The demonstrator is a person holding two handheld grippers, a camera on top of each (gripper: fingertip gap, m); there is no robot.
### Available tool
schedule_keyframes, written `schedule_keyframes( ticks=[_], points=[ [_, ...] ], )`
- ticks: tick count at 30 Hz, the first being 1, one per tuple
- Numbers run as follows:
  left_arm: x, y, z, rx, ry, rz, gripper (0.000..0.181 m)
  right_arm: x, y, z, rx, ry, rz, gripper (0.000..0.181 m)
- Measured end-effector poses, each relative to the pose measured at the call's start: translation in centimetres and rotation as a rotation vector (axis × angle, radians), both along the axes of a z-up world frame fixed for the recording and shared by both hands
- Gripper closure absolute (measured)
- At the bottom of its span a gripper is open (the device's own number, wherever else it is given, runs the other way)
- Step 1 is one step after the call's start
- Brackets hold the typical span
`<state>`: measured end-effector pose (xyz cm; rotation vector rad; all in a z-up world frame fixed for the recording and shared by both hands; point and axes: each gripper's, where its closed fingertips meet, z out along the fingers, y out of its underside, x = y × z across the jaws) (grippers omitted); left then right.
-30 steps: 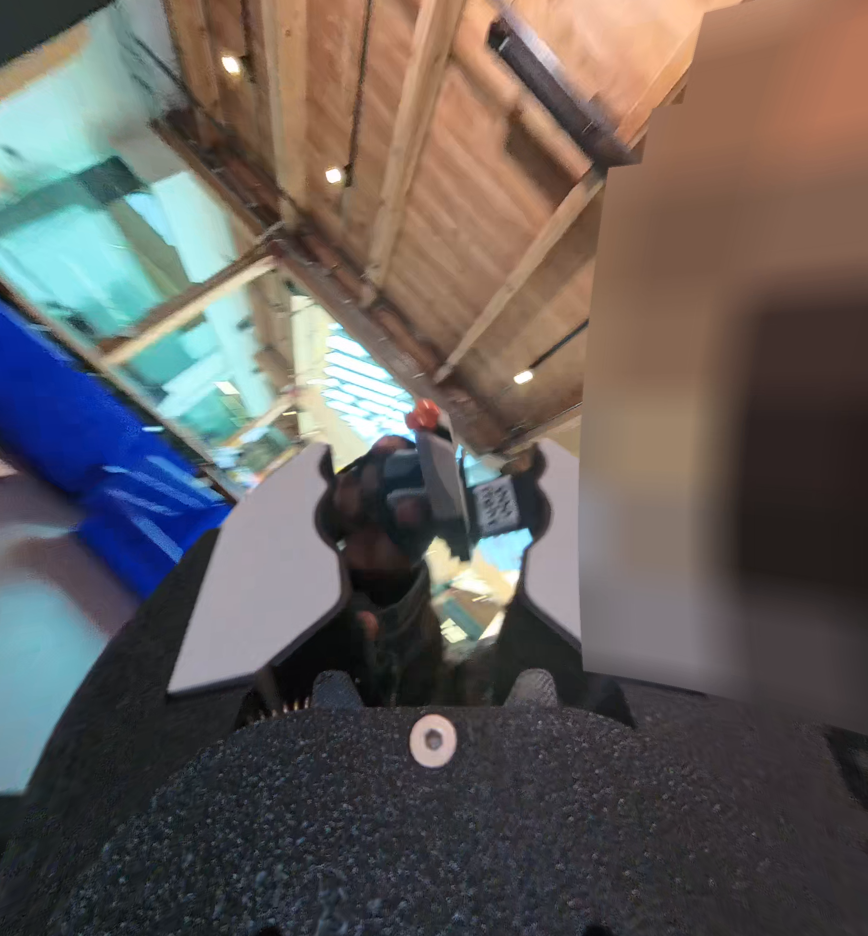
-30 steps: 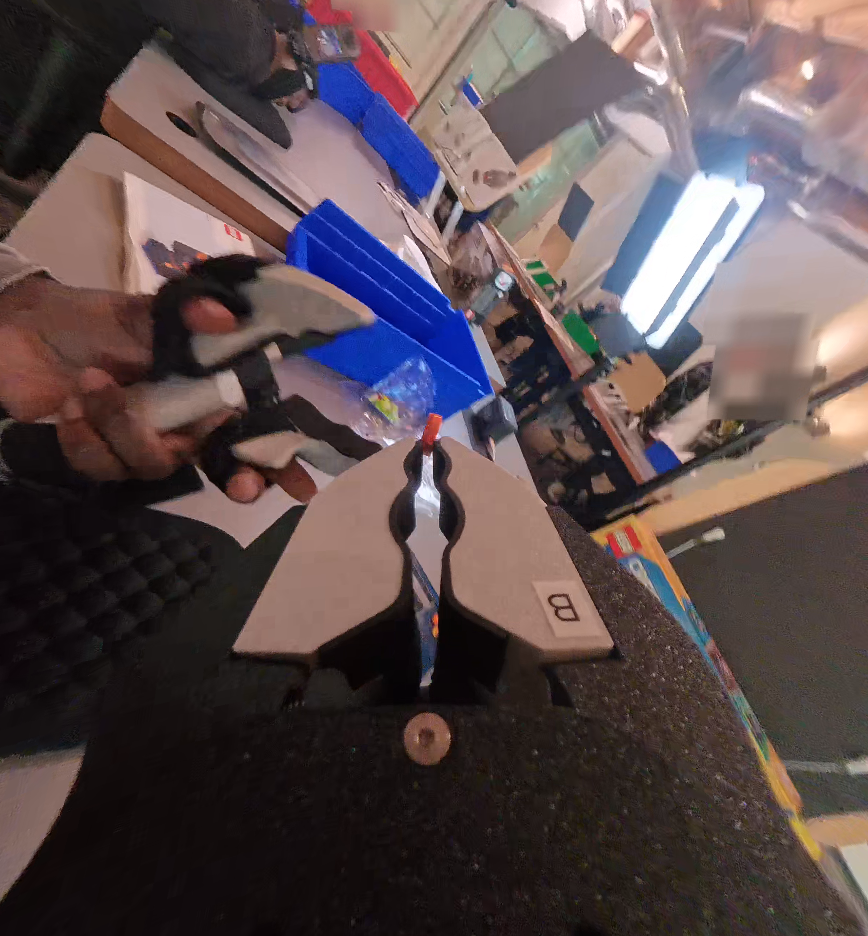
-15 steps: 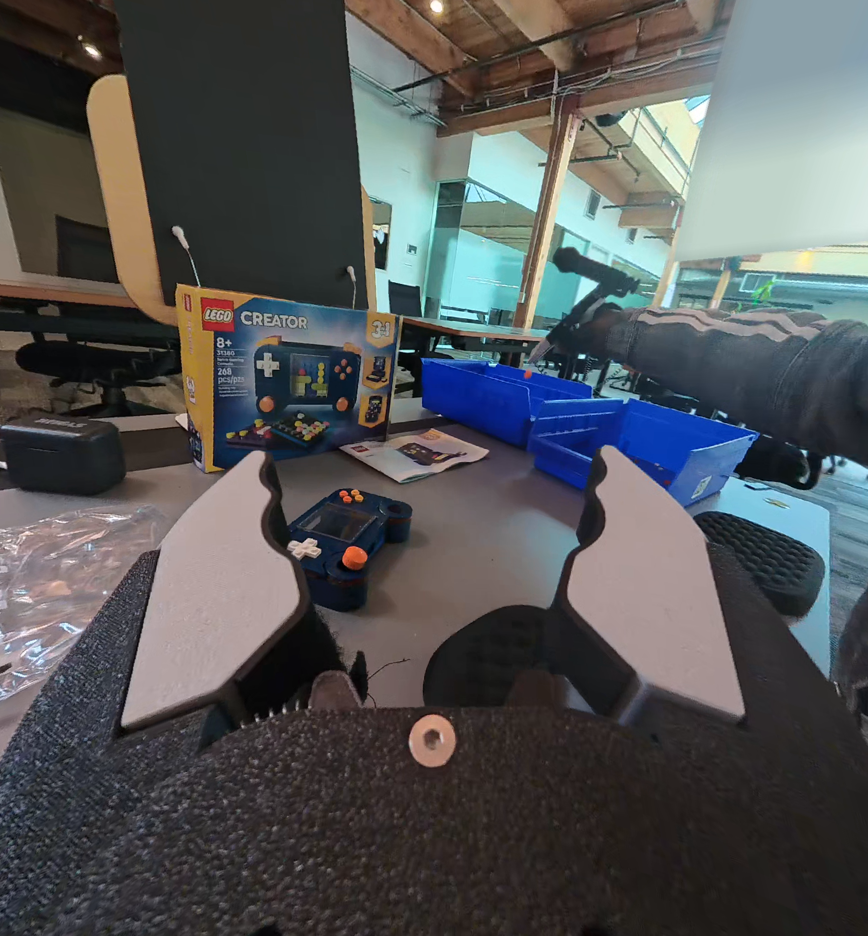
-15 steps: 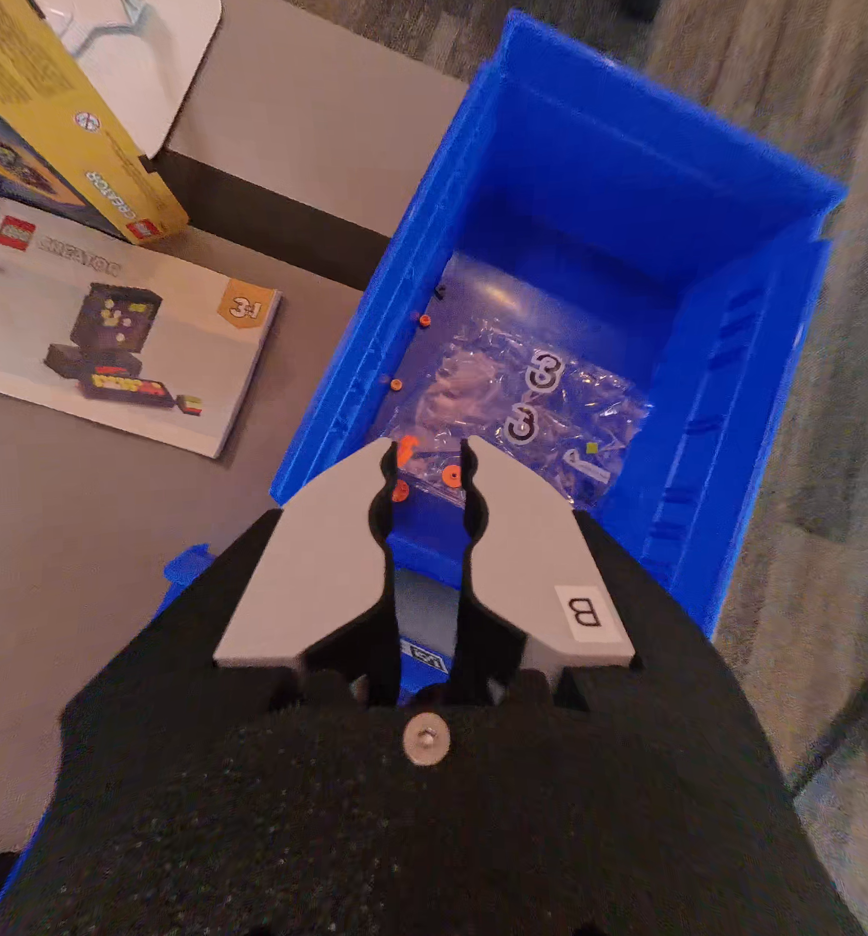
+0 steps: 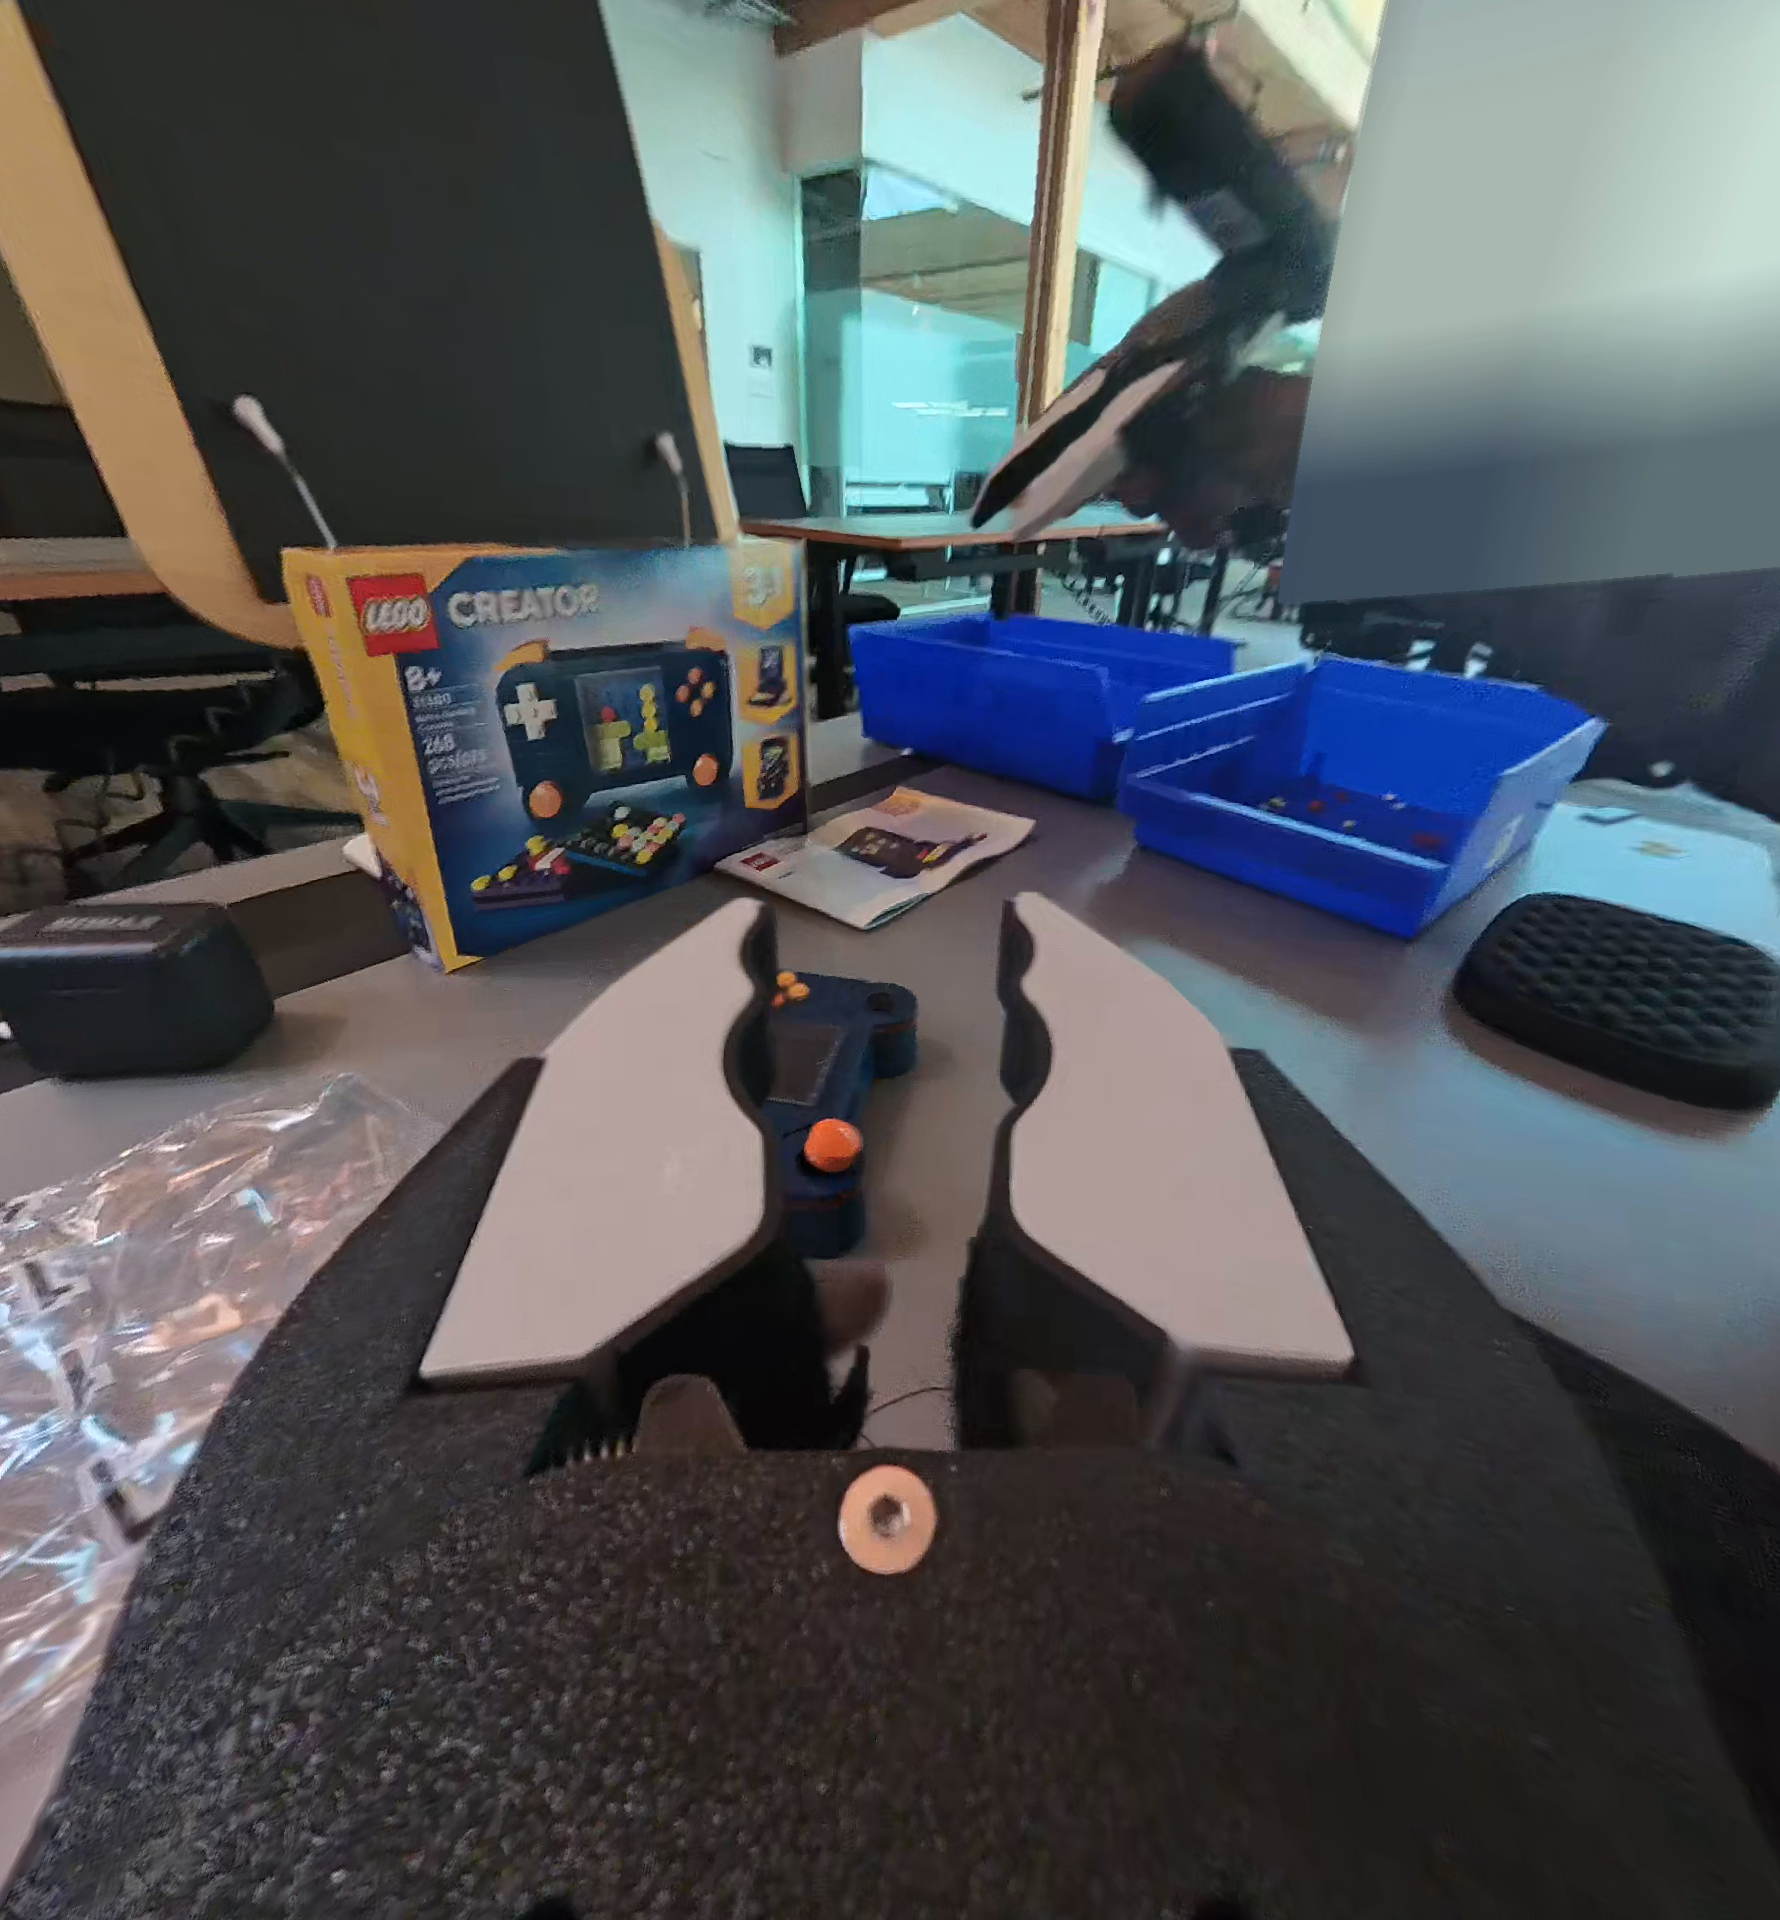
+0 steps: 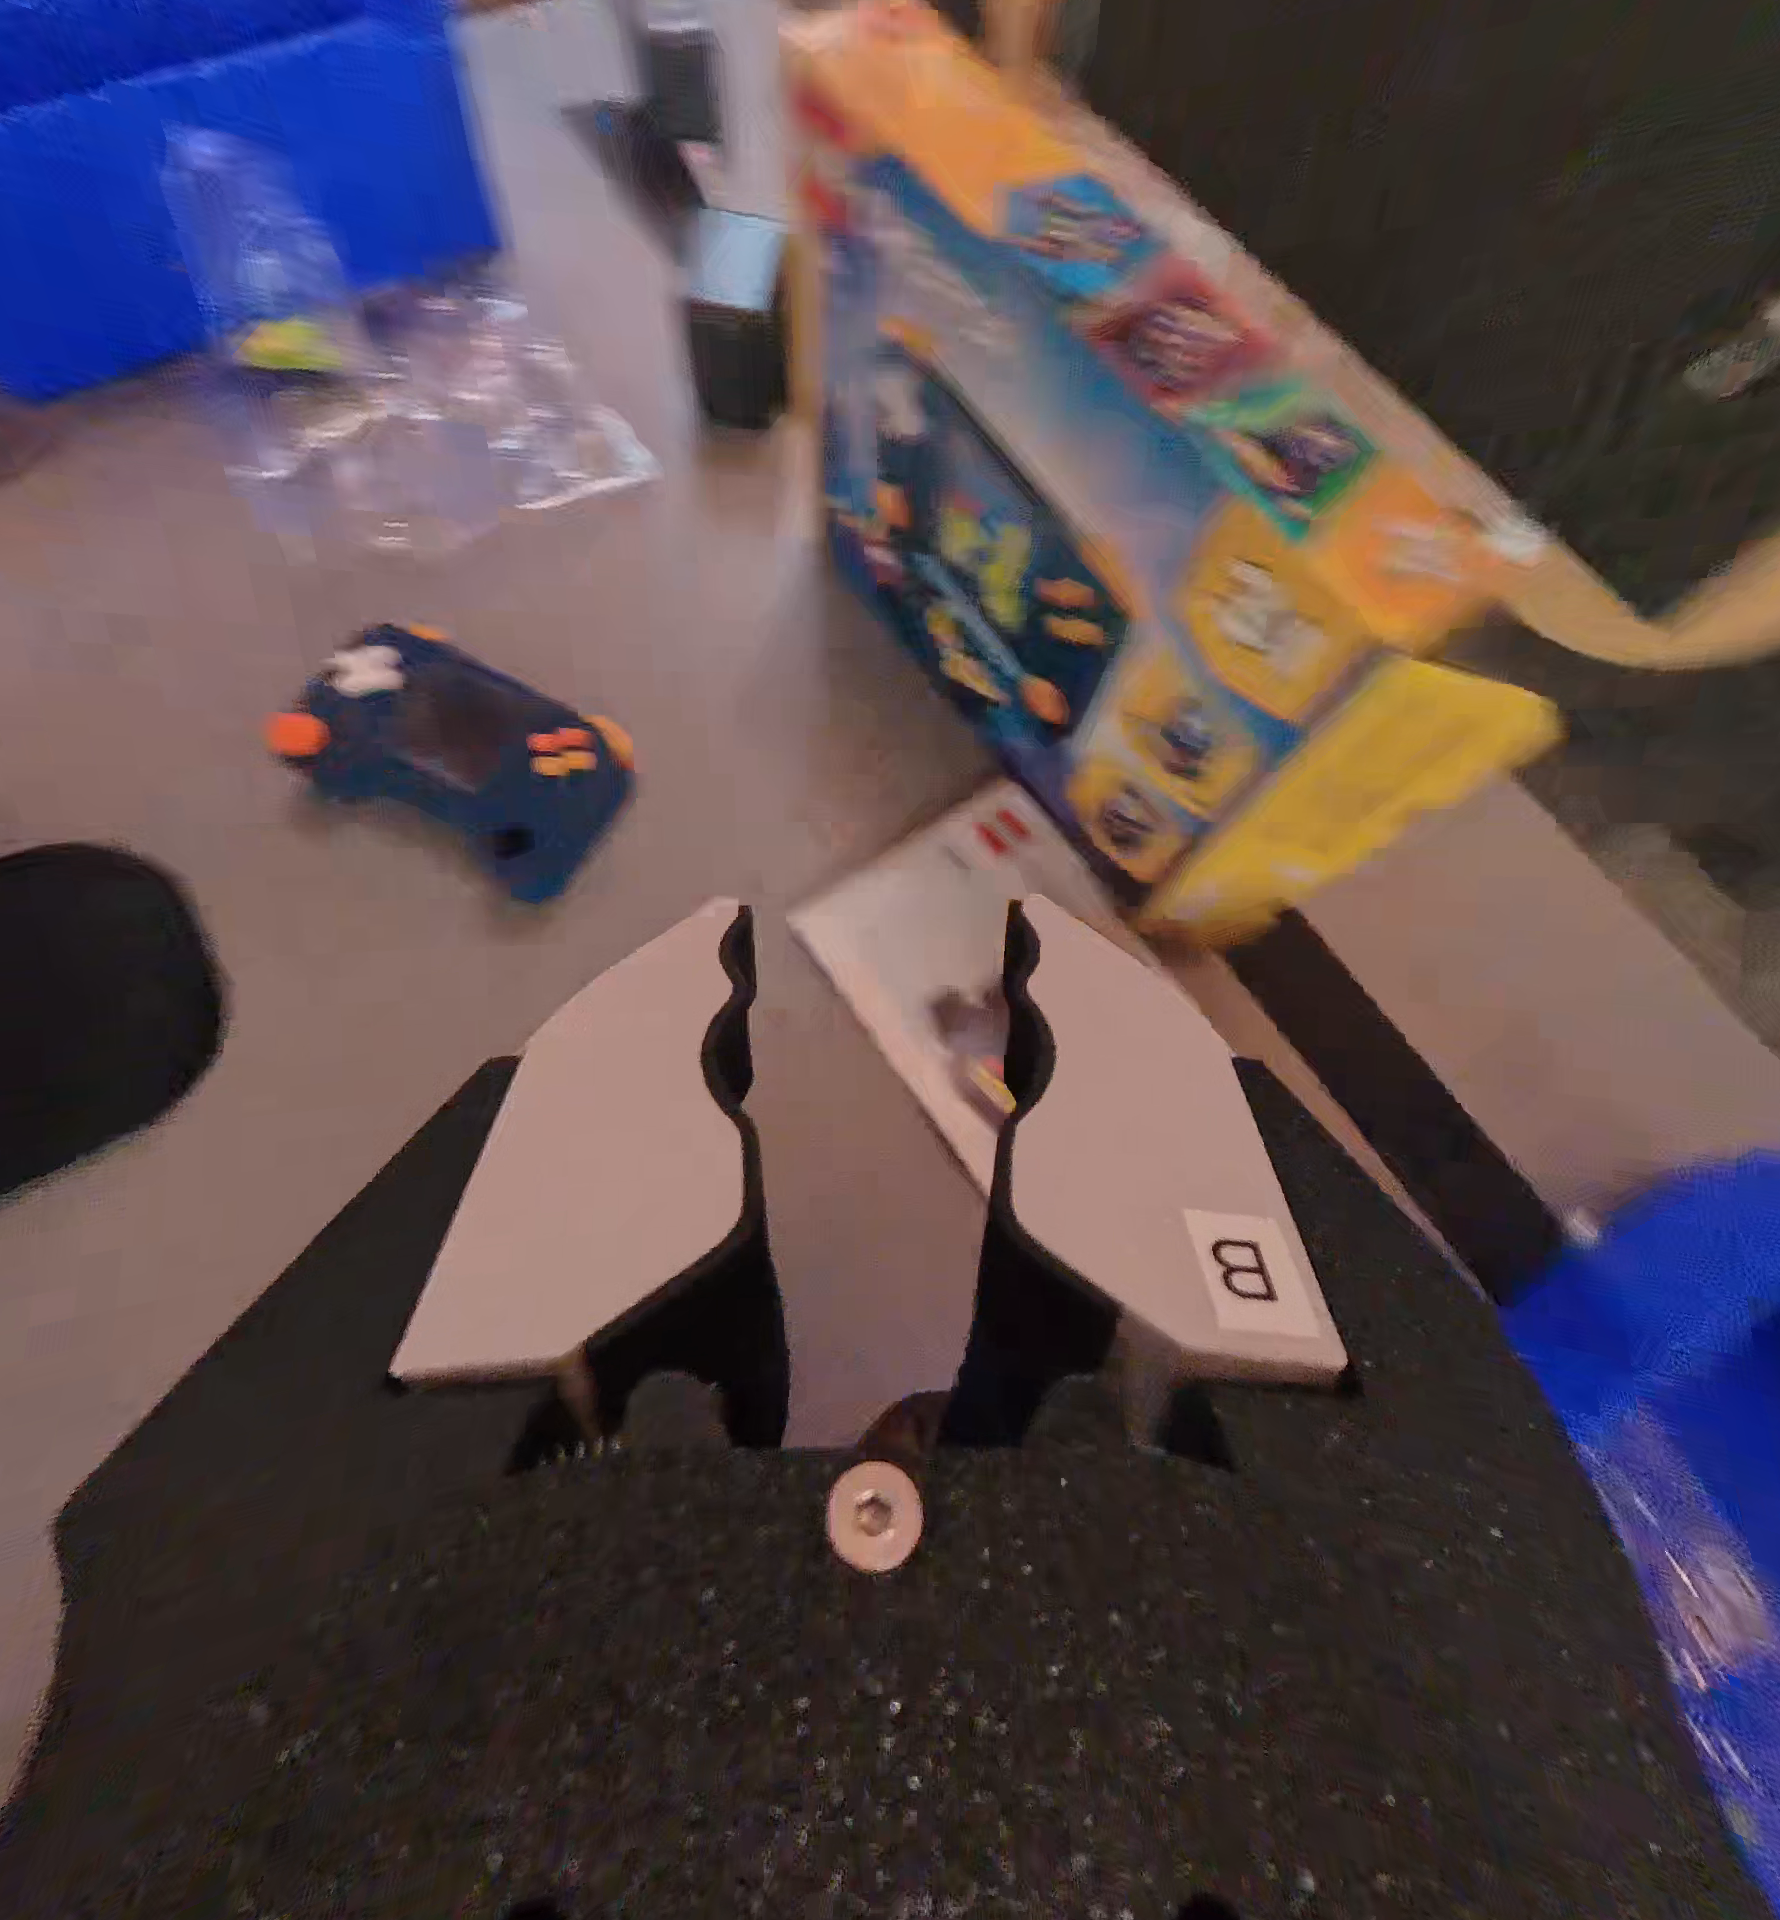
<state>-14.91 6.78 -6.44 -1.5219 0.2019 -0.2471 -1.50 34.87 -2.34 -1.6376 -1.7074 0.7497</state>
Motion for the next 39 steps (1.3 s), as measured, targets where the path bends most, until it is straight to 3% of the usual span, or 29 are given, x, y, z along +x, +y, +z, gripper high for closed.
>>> schedule_keyframes(
  ticks=[4,6,8,12,15,18,24,30,35,37,39],
  points=[
    [-3.2,4.5,-4.4,-0.225,0.065,0.035,0.171,-6.8,-15.6,-3.9,-0.056,0.007,0.424,0.136],
    [-3.4,6.0,-7.1,-0.356,0.075,-0.001,0.173,-9.4,-20.3,-7.2,-0.054,0.001,0.497,0.137],
    [-3.3,6.8,-9.0,-0.419,0.061,-0.008,0.173,-11.5,-22.5,-10.7,-0.055,-0.009,0.488,0.138],
    [-3.0,6.9,-10.2,-0.417,0.119,-0.014,0.170,-13.9,-22.3,-14.6,-0.050,0.042,0.381,0.146],
    [-2.6,6.9,-10.6,-0.413,0.166,-0.039,0.169,-13.8,-22.1,-16.5,-0.035,0.014,0.382,0.146],
    [-2.1,7.1,-11.0,-0.436,0.191,-0.058,0.171,-14.1,-22.4,-16.5,-0.026,0.066,0.395,0.164],
    [-1.8,7.3,-12.6,-0.515,0.267,-0.058,0.181,-13.8,-22.5,-16.5,0.191,0.124,0.430,0.165],
    [-1.0,7.4,-12.7,-0.562,0.219,-0.095,0.181,-13.7,-23.3,-16.2,0.404,0.196,0.511,0.165],
    [-1.1,7.5,-12.7,-0.556,0.248,-0.080,0.181,-13.2,-24.9,-14.4,0.619,0.309,0.559,0.165],
    [-1.1,7.5,-12.6,-0.539,0.219,-0.084,0.181,-12.5,-25.4,-11.8,0.479,0.419,0.490,0.165],
    [-1.1,7.3,-12.4,-0.539,0.196,-0.092,0.178,-11.5,-25.2,-8.5,0.147,0.542,0.376,0.165]
  ],
)
